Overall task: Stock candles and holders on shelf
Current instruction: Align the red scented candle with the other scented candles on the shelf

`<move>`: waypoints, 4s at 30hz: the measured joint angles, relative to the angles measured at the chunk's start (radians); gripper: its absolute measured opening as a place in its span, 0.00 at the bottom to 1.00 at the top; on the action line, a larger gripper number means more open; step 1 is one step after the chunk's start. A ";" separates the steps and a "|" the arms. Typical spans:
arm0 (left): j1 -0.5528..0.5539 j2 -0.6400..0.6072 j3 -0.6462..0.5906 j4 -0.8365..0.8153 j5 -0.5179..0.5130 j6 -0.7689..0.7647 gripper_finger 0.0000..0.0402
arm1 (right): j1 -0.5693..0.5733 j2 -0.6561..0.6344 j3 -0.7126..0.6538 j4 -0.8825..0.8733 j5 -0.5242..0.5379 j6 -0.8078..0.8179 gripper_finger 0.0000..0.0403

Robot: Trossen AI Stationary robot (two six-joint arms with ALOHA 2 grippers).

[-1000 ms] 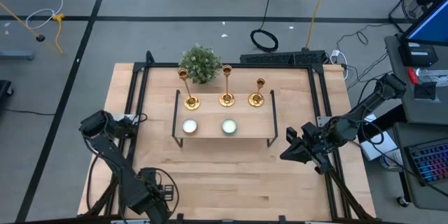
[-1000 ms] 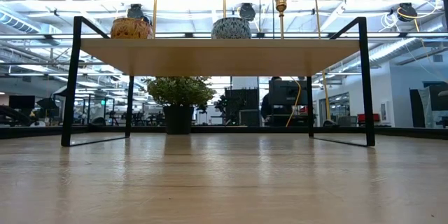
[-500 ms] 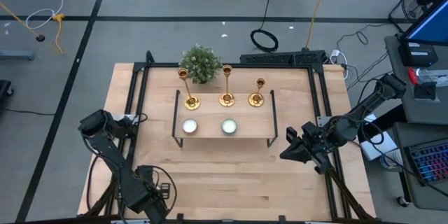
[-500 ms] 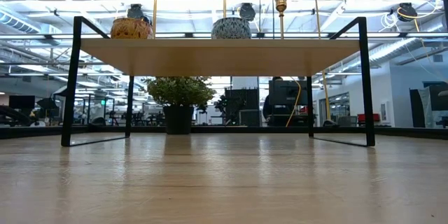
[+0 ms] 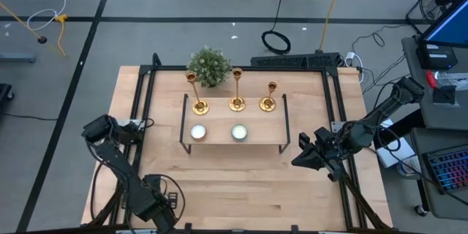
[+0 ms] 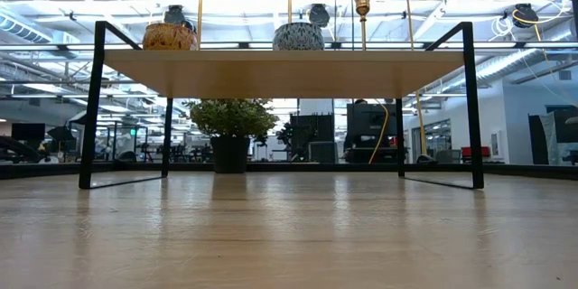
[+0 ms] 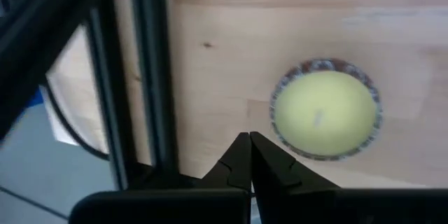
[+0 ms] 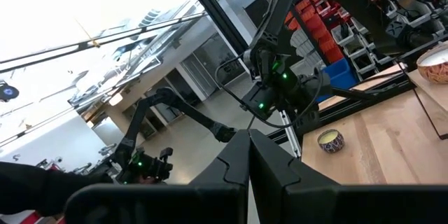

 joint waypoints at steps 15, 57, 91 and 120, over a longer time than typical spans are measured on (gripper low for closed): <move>-0.027 0.001 -0.079 0.189 0.041 -0.004 0.00 | 0.000 0.000 0.000 0.000 0.000 0.000 0.00; 0.010 0.008 -0.150 0.318 0.065 0.016 0.00 | 0.000 0.000 0.000 0.000 -0.011 0.007 0.00; 0.138 0.008 -0.164 0.235 -0.099 0.204 0.00 | 0.000 0.000 0.000 0.001 -0.029 0.006 0.00; 0.256 0.008 0.011 0.047 -0.254 0.429 0.00 | 0.000 0.000 0.000 0.000 -0.029 0.007 0.00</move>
